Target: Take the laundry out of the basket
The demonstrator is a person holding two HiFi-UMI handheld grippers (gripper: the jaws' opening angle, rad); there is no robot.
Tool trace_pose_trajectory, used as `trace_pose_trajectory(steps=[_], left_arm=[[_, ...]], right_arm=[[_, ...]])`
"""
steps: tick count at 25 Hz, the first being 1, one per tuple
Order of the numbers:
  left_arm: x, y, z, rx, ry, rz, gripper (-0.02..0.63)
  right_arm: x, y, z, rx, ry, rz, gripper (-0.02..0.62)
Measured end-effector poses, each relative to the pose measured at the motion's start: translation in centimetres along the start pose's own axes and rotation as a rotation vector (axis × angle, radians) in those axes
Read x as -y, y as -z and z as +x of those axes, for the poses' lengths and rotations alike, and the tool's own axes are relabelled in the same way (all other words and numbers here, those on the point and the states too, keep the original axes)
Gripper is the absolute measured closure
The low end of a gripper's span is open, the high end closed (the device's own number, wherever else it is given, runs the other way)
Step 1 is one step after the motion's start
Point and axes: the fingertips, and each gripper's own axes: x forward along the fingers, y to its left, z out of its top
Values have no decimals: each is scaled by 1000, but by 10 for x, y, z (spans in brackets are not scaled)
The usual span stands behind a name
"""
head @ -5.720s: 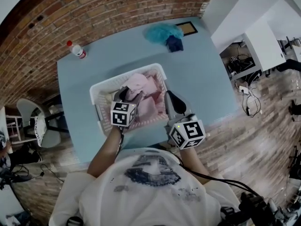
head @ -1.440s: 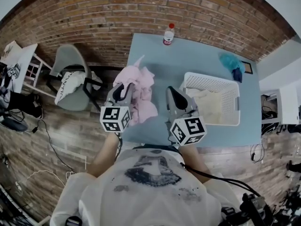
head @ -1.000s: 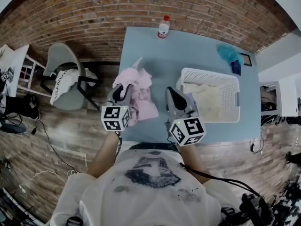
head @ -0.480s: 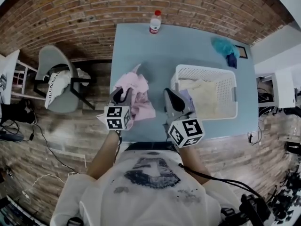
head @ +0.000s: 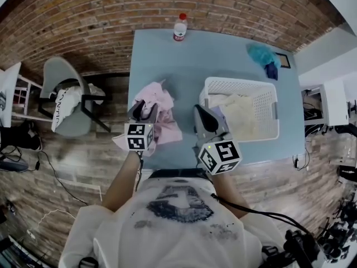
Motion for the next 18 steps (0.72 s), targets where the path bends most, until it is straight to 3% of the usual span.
trace_pose_trajectory(steps=[10, 18], left_arm=[[-8, -1, 2, 16, -21, -18, 327], [-13, -3, 1, 22, -38, -27, 311]], right_arm=[[6, -2, -5, 3, 7, 3, 598], [10, -3, -7, 9, 8, 8, 598]])
